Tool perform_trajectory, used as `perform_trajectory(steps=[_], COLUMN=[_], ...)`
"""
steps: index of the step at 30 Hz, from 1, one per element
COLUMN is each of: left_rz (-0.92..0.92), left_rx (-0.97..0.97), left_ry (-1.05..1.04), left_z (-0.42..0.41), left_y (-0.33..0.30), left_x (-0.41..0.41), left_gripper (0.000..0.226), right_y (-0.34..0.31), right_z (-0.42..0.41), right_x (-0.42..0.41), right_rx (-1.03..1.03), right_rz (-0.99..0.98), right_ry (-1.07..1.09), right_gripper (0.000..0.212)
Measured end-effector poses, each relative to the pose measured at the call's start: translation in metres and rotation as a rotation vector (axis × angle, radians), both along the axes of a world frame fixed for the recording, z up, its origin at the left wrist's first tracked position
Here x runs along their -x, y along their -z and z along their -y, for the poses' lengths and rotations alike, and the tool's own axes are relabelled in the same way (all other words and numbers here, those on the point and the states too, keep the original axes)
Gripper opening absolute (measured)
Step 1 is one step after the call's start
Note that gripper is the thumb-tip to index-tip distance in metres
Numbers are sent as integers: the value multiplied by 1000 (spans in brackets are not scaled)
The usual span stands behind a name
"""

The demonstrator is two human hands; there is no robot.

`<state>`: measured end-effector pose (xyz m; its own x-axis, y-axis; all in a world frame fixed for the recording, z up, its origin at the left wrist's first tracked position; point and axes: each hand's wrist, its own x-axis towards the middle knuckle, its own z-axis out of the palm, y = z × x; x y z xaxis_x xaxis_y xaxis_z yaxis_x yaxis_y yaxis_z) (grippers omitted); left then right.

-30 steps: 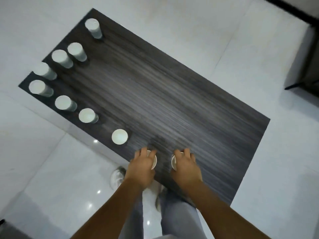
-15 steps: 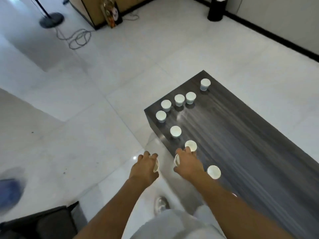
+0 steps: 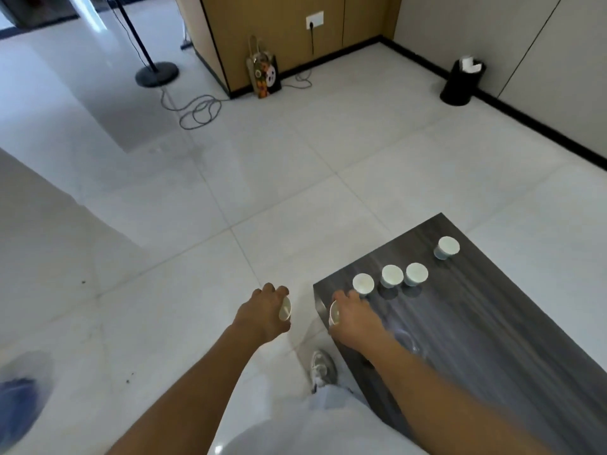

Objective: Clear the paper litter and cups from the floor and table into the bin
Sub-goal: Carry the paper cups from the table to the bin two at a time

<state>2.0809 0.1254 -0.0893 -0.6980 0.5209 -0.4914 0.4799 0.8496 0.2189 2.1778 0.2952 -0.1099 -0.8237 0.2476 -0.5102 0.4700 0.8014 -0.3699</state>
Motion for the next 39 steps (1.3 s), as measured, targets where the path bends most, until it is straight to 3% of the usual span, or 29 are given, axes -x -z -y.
perform_trajectory(steps=[8, 12, 26, 33, 39], left_rz=[-6, 17, -1, 64, 47], left_rx=[-79, -103, -157, -204, -325], left_ry=[51, 104, 358, 515, 596], left_z=[-72, -108, -239, -364, -516], left_y=[-16, -14, -41, -57, -82], left_x=[144, 222, 532, 596, 649], left_gripper=[57, 58, 62, 64, 64], right_y=[-15, -13, -27, -48, -84], right_z=[-66, -101, -194, -280, -433], right_x=[124, 189, 457, 517, 558], right_rx=[-62, -20, 15, -6, -47], right_rz=[10, 41, -5, -56, -117], right_ry=[3, 143, 497, 625, 673], right_gripper=[42, 52, 54, 52, 53])
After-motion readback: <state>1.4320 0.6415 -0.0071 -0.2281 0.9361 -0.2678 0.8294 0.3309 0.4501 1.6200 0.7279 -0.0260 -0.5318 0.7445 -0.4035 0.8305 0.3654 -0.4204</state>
